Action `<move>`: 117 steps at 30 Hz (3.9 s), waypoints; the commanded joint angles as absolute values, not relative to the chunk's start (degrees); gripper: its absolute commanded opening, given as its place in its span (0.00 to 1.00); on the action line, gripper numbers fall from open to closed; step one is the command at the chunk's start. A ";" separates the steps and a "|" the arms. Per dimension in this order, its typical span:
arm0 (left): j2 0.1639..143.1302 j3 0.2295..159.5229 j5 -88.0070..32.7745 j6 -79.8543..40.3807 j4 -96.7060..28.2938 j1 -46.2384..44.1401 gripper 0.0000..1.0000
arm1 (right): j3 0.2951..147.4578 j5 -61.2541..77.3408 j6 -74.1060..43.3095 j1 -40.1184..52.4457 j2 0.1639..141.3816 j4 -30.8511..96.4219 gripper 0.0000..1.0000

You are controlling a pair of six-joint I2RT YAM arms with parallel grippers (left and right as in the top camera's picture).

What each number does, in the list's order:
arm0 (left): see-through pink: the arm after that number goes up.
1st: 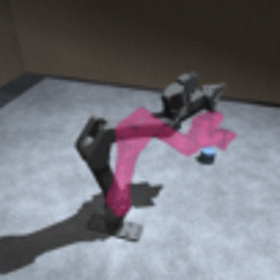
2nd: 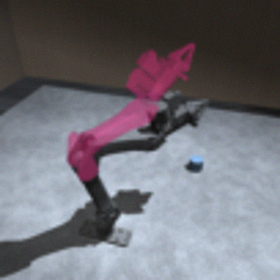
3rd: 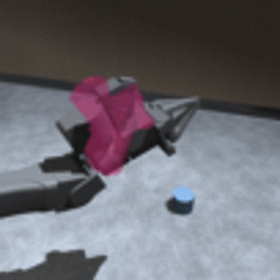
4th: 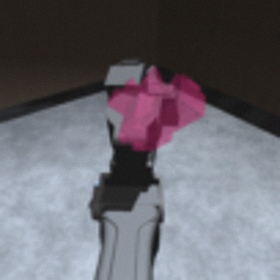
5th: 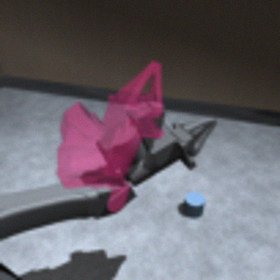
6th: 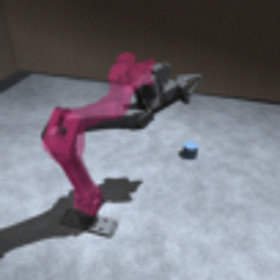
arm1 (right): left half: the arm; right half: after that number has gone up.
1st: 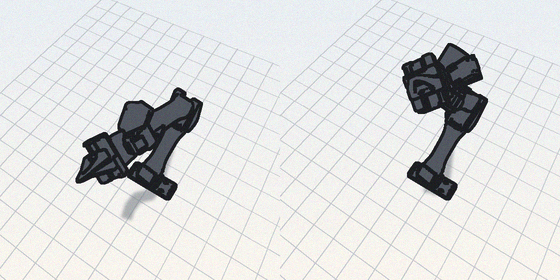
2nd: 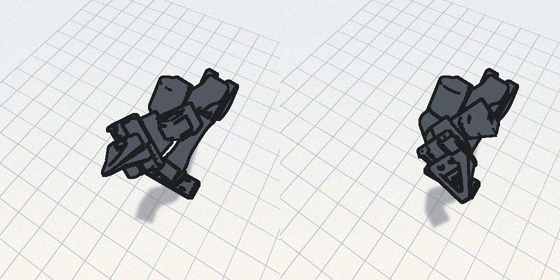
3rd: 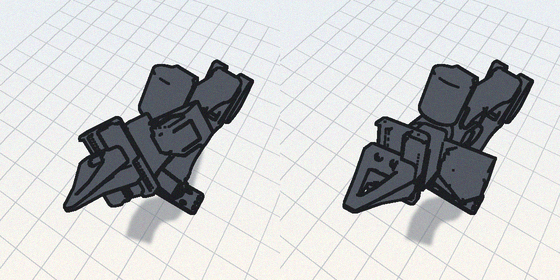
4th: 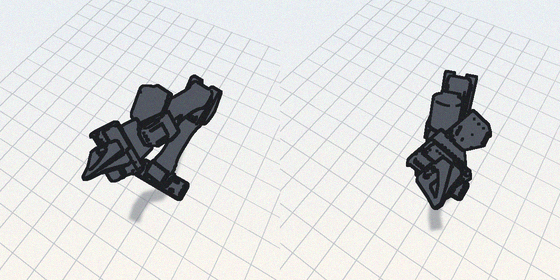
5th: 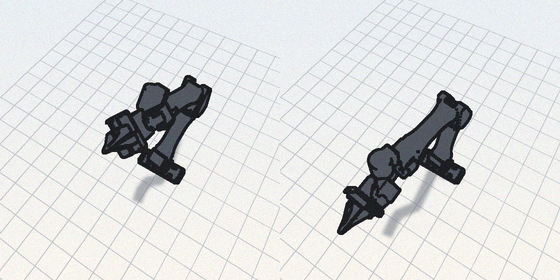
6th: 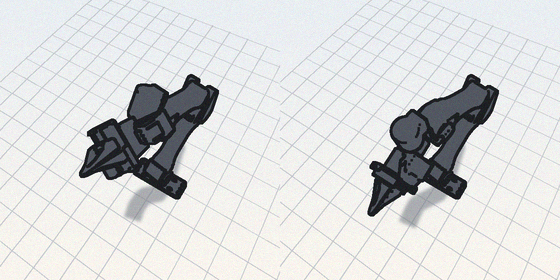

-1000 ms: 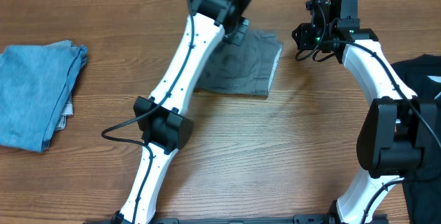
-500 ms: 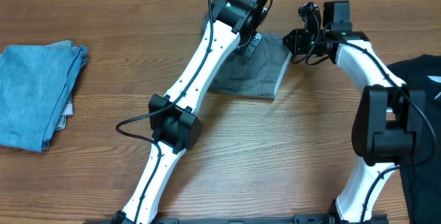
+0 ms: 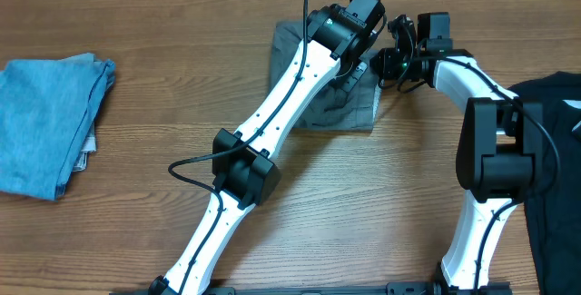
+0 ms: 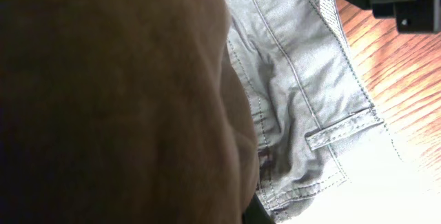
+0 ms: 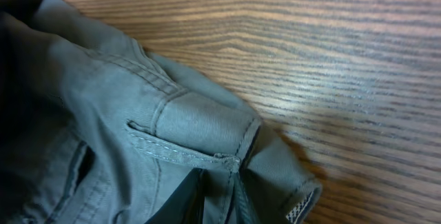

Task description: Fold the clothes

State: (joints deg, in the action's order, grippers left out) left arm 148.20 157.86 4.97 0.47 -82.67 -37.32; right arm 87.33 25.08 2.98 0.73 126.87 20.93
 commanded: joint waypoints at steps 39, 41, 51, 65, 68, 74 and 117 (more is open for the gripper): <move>145.58 180.02 -15.29 -1.02 -77.93 -32.58 0.65 | 88.90 25.71 0.12 -3.97 122.32 21.78 0.19; 144.73 180.02 -8.47 -4.80 -79.79 -28.84 0.65 | 88.90 25.56 0.14 -4.34 118.48 22.55 0.19; 145.08 162.25 -7.70 -10.96 -79.81 -14.63 0.70 | 88.90 47.55 -0.10 -0.16 101.75 28.80 0.19; 145.08 143.39 -15.92 -10.96 -68.23 -15.77 0.72 | 88.88 25.67 -3.42 17.91 106.94 22.92 0.19; 145.08 141.34 -15.84 -10.96 -67.05 -15.77 0.72 | 88.88 25.26 -5.69 18.15 110.83 20.18 0.19; 145.08 140.73 -13.72 -10.98 -66.48 -15.77 0.73 | 88.88 24.99 -6.07 18.15 117.69 19.00 0.19; 146.71 140.73 -13.41 -10.31 -63.77 -21.91 0.13 | 79.81 9.47 -1.52 12.99 115.18 35.79 0.15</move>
